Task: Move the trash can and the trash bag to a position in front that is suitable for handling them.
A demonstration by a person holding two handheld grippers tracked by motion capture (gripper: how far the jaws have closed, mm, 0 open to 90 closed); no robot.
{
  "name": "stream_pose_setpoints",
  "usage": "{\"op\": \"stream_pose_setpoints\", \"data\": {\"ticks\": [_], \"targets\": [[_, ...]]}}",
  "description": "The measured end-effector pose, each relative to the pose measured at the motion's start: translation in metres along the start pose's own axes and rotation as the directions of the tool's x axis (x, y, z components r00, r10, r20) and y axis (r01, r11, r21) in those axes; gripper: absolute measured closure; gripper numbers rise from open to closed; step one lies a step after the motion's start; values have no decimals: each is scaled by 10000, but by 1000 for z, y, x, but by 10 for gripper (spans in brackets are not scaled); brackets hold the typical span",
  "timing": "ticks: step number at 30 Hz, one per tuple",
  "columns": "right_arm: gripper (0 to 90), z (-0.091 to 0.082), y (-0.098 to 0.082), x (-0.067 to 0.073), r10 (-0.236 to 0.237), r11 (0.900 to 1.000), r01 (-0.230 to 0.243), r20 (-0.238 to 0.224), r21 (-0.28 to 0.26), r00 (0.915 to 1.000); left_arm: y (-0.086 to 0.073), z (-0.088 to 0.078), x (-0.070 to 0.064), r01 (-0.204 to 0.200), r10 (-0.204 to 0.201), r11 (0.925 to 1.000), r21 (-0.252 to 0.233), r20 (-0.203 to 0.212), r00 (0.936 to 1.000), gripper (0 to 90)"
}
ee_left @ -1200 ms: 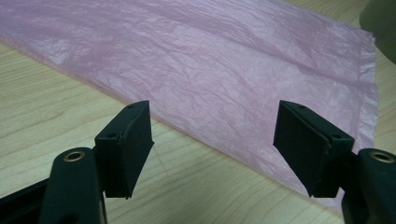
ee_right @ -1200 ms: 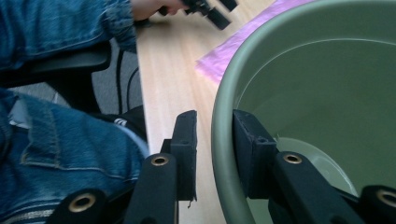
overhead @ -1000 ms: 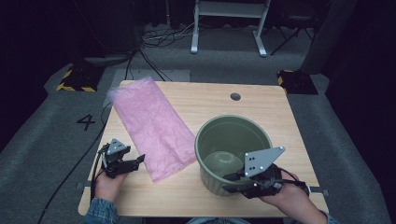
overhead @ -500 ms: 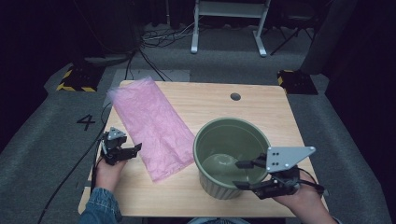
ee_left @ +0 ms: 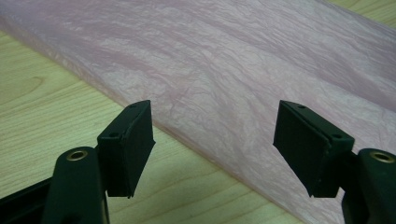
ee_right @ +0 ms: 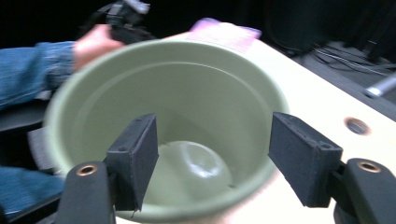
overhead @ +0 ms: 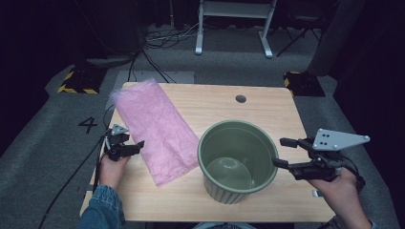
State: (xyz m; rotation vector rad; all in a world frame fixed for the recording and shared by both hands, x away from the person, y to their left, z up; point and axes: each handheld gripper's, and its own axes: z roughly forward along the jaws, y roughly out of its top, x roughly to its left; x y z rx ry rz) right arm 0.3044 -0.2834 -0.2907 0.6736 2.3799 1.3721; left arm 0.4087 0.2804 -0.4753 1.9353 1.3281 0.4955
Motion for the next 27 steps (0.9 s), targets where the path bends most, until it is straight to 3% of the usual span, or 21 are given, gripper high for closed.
{"op": "stream_pose_setpoints", "data": {"ticks": [7,13,15,20,27], "targets": [[250,4,-30,-31,654,9979,-654,891,-33,9939,6,3,2,-268,275,9993,259,-286,9992,286],[245,15,-65,-41,1010,9932,-1084,1464,435,9841,5,10,8,78,-75,9995,313,-115,9999,284],[260,21,-77,-44,1238,9885,-1346,1419,688,9821,5,14,10,312,-311,9987,409,-20,9995,281],[258,39,-105,-51,1490,9785,-1688,1601,1184,9758,10,25,13,603,-564,9941,898,-453,9974,265],[246,65,-129,-55,1472,9647,-1834,1908,1888,9705,12,39,11,502,-404,9915,1204,-821,9958,229]]}}
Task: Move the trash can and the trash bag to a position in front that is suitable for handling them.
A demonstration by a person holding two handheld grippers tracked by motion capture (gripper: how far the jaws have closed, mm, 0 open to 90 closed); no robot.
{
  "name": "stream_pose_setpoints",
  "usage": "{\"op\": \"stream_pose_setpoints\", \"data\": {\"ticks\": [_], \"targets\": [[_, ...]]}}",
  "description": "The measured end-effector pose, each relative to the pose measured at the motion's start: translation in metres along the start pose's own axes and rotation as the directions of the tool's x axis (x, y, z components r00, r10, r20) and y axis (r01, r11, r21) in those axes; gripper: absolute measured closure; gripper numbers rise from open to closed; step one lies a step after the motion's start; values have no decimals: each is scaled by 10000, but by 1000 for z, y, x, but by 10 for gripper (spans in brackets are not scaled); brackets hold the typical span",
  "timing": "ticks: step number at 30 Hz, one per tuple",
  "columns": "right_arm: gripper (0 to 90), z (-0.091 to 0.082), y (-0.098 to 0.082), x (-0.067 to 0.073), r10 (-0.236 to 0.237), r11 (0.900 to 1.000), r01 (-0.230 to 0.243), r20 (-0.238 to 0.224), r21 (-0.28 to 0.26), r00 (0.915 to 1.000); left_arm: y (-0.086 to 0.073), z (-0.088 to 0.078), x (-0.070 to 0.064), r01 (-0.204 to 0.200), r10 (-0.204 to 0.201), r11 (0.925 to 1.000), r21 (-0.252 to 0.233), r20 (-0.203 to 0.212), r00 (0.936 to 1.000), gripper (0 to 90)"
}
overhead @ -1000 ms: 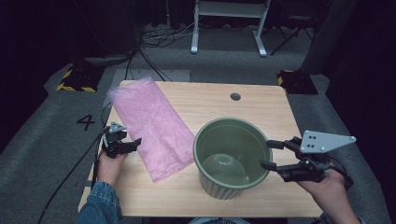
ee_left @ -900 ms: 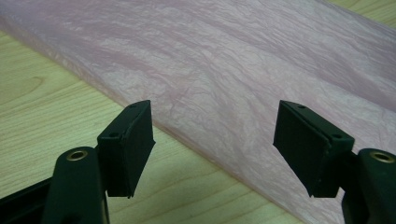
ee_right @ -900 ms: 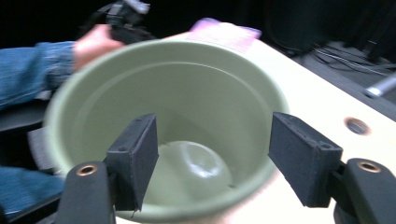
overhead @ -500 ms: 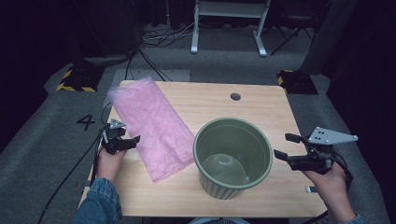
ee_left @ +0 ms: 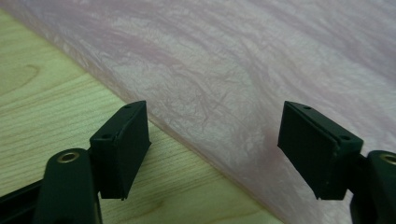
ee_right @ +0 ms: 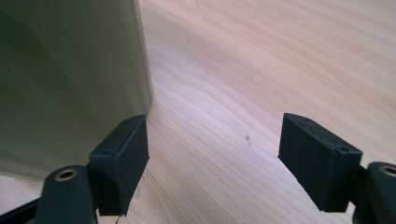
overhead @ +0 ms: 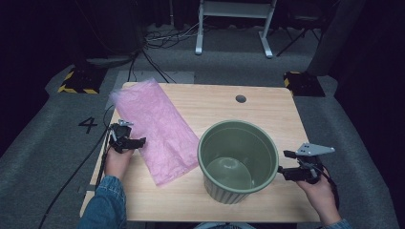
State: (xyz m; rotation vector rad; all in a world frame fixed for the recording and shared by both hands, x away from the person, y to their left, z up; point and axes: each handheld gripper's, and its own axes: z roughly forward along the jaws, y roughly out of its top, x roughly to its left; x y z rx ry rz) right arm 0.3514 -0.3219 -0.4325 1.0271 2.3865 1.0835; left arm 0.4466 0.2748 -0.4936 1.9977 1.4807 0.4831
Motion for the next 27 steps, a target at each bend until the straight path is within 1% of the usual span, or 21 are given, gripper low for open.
{"op": "stream_pose_setpoints", "data": {"ticks": [2,3,5,8,9,10,14,15,16,17,18,20,21,22,23,24,25,27], "targets": [[241,9,-3,0,17,9998,-18,87,213,10000,2,2,0,70,-70,10000,-2,-44,10000,224],[237,12,-4,0,30,9995,-35,158,303,9999,2,2,-1,1,-1,10000,21,-114,9999,216],[234,20,-6,1,-77,9984,56,367,567,9993,2,4,-5,-288,292,9995,98,-378,9989,213],[234,33,-11,-1,71,9958,-122,552,913,9985,2,5,-8,-223,223,9997,-15,-411,9989,206],[234,33,-11,-1,71,9958,-122,552,913,9985,2,5,-8,-223,223,9997,-15,-411,9989,214],[233,41,-14,-2,162,9924,-245,695,1205,9975,1,4,-11,-326,323,9994,-75,-352,9989,245],[225,56,-22,-3,77,9863,-226,910,1636,9958,0,3,-21,-703,702,9971,-276,-62,9975,419],[203,58,-23,-3,78,9850,-242,965,1707,9953,0,2,-23,-716,716,9969,-314,-4,9974,457],[197,60,-25,-4,229,9860,-379,929,1623,9954,-1,2,-25,-758,759,9964,-379,31,9971,497],[197,60,-26,-5,390,9865,-520,858,1551,9955,-2,2,-27,-901,908,9947,-490,122,9958,542],[197,60,-27,-7,530,9869,-642,787,1483,9955,-3,2,-29,-937,947,9940,-563,156,9954,605],[190,60,-29,-8,549,9890,-651,794,1328,9953,-4,2,-33,-1058,1077,9922,-665,250,9939,719],[177,60,-30,-9,526,9899,-624,789,1273,9955,-4,3,-34,-1116,1133,9913,-698,215,9933,767],[158,60,-30,-9,520,9905,-616,803,1231,9954,-5,3,-35,-1188,1210,9902,-737,268,9923,808],[139,61,-32,-10,530,9915,-620,808,1145,9953,-6,3,-35,-1176,1205,9897,-812,316,9922,869],[130,61,-32,-11,540,9922,-624,796,1076,9954,-6,3,-34,-1105,1153,9898,-898,504,9921,885],[123,61,-34,-12,519,9932,-594,764,998,9957,-8,4,-31,-926,1007,9906,-1006,791,9918,889],[108,61,-37,-13,440,9959,-493,693,764,9966,-9,3,-27,-737,859,9910,-1117,1084,9904,895]]}}
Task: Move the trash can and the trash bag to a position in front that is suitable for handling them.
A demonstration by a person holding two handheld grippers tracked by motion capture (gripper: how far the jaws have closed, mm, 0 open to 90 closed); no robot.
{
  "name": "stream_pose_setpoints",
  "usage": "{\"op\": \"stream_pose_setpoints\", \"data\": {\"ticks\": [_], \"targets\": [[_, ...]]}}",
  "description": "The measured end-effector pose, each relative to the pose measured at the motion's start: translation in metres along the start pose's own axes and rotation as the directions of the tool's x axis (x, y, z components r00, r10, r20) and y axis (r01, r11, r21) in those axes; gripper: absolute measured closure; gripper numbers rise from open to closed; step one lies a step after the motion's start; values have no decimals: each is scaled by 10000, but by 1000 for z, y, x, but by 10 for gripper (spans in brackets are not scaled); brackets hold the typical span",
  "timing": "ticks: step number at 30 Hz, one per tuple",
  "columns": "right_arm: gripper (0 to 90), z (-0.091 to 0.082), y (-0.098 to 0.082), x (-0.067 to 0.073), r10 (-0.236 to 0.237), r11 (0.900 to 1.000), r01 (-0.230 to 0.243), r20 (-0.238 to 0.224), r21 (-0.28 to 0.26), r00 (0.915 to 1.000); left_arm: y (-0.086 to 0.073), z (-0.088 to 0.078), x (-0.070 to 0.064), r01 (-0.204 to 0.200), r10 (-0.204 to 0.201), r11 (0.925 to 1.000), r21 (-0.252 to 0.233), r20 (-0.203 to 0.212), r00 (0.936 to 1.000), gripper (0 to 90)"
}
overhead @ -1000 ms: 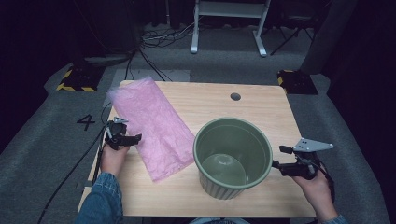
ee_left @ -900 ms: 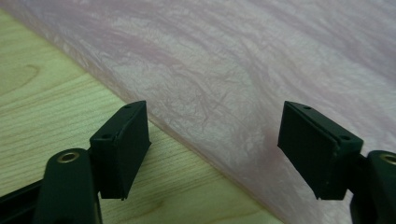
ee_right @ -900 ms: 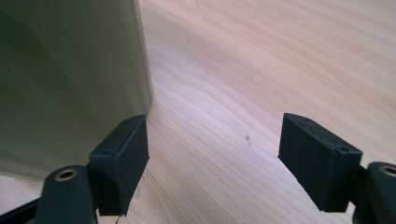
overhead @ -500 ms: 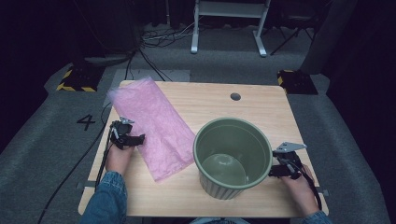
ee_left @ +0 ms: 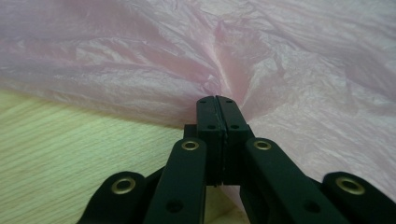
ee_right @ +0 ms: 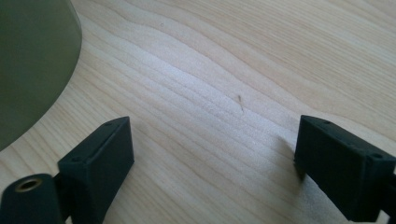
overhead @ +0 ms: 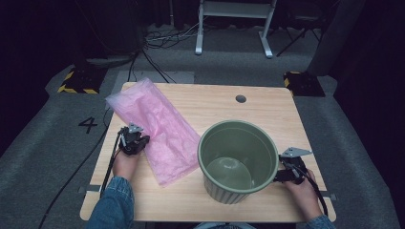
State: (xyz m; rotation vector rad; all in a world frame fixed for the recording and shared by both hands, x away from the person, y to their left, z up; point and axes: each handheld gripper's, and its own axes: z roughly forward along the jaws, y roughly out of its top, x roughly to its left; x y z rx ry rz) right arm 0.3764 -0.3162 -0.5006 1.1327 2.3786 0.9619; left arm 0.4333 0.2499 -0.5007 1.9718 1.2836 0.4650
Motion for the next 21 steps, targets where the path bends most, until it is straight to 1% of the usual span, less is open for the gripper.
{"op": "stream_pose_setpoints", "data": {"ticks": [1,2,4,5,7,9,11,12,13,16,19,21], "targets": [[98,1,-1,-1,-21,9999,20,-29,-139,10000,-1,-1,1,32,-31,10000,-22,98,9999,896],[90,1,-2,-1,-8,9997,7,-36,-226,10000,-3,-2,1,75,-71,9998,-159,197,9998,896],[87,1,-4,-2,-14,9992,11,-56,-401,10000,-4,-7,1,117,-96,9981,-610,345,9994,897],[87,1,-4,-2,-10,9992,8,-56,-400,10000,-3,-11,1,106,-69,9961,-873,422,9991,897],[87,1,-4,-2,6,9992,-8,-44,-400,10000,-3,-19,1,219,-138,9901,-1387,586,9982,897],[87,2,-4,-2,31,9992,-31,-7,-394,10000,-2,-26,0,279,-146,9835,-1786,753,9971,897],[88,2,-4,-2,41,9992,-41,-9,-404,10000,-2,-32,-1,283,-118,9778,-2078,801,9967,897],[87,2,-4,-2,48,9992,-48,-10,-402,10000,-2,-32,-1,283,-118,9778,-2078,801,9967,897],[87,2,-4,-2,43,9992,-44,-9,-403,10000,-1,-39,-2,282,-75,9703,-2401,868,9962,897],[87,2,-4,-2,45,9992,-45,-9,-404,10000,2,-50,-5,347,-69,9588,-2818,989,9951,897],[87,2,-4,-2,45,9992,-45,-7,-402,10000,6,-59,-9,167,152,9506,-3100,1004,9948,897],[87,2,-4,-2,42,9992,-43,-10,-401,10000,8,-64,-12,116,242,9459,-3243,1059,9941,897]]}}
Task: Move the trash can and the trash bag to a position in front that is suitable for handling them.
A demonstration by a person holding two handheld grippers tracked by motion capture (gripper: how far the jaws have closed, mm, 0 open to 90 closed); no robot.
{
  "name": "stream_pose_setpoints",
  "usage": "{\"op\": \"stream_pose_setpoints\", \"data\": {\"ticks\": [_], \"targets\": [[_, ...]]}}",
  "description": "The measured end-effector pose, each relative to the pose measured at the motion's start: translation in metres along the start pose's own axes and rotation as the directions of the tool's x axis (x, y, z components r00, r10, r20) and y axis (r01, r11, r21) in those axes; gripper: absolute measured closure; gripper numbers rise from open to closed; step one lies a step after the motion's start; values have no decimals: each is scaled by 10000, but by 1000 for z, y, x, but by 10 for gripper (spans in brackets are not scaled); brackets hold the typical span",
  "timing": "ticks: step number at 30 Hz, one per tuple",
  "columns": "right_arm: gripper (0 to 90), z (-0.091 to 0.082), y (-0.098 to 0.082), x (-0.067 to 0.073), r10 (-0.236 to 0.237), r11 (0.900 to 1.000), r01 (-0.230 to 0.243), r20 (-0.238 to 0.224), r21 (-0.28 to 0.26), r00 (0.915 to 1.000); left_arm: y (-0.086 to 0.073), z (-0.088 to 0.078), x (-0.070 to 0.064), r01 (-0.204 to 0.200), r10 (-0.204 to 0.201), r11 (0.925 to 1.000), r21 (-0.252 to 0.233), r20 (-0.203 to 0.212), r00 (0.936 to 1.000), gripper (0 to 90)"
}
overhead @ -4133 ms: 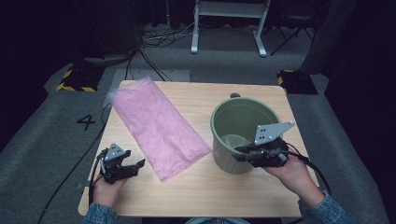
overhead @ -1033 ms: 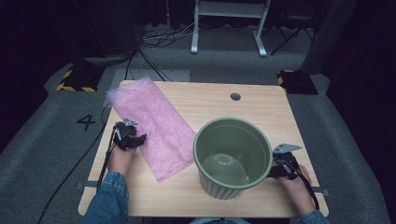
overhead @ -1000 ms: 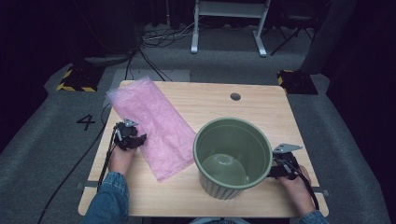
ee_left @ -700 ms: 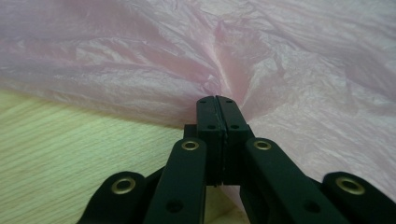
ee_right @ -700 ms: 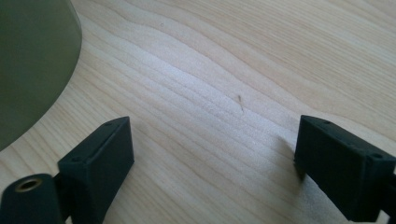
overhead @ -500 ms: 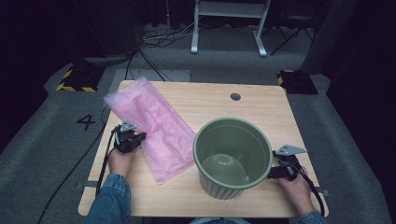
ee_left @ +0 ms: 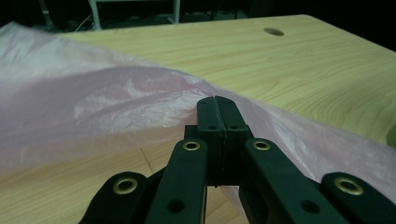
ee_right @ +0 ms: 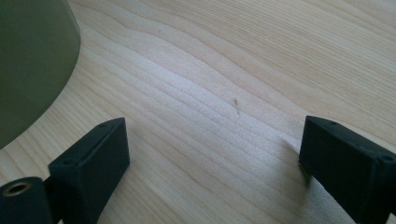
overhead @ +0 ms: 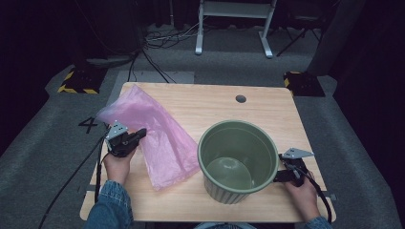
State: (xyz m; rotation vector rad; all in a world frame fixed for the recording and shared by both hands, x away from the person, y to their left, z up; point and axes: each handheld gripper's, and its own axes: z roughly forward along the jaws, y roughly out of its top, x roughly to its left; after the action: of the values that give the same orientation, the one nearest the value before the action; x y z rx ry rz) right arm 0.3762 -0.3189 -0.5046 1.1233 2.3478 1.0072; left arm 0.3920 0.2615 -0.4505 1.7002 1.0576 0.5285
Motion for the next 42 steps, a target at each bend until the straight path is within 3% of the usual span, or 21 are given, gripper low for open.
{"op": "stream_pose_setpoints", "data": {"ticks": [9,19,28,37,42], "targets": [[94,0,0,2,86,10000,-86,96,-1,9999,20,-19,-13,-416,425,9981,-452,197,9989,896],[147,5,5,17,-122,9999,121,-120,-112,9999,49,-46,-27,-781,836,9904,-1140,441,9955,896],[158,14,14,37,-560,9984,554,-574,-129,9968,67,-63,-34,-1079,1132,9850,-1344,324,9930,895],[167,20,20,50,-645,9978,635,-682,-167,9956,86,-82,-35,-1341,1376,9785,-1568,116,9904,895],[167,21,21,51,-645,9978,634,-702,-176,9954,101,-92,-37,-1644,1667,9721,-1676,-5,9860,895]]}}
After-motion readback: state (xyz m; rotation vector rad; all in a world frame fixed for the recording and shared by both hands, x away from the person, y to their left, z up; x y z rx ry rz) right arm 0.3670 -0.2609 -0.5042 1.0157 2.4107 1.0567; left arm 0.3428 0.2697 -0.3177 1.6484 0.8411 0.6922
